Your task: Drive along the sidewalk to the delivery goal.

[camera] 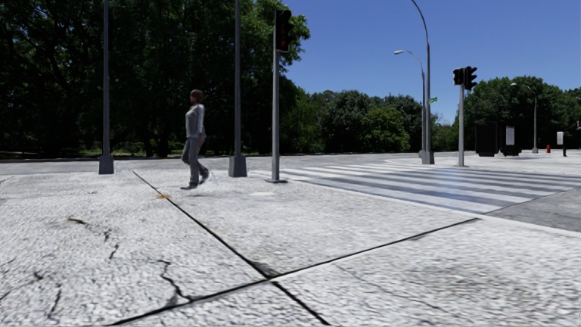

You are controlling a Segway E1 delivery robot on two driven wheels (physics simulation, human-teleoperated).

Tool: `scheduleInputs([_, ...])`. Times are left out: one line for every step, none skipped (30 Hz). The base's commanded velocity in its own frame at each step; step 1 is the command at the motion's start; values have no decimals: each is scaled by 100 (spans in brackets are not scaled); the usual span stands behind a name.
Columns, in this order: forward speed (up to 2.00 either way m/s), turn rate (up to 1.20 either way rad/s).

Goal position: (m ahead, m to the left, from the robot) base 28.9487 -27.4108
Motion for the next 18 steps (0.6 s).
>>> scheduleInputs([200,0])
scheduleInputs([200,0])
scheduleInputs([200,0])
scheduleInputs([200,0])
scheduleInputs([200,0])
scheduleInputs([200,0])
scheduleInputs([200,0])
scheduleInputs([200,0])
scheduleInputs([200,-6])
scheduleInputs([200,-6])
scheduleInputs([200,-19])
scheduleInputs([200,-32])
scheduleInputs([200,-38])
scheduleInputs([200,-40])
scheduleInputs([200,-40])
scheduleInputs([200,-40])
scheduleInputs([200,-40])
scheduleInputs([200,-40])
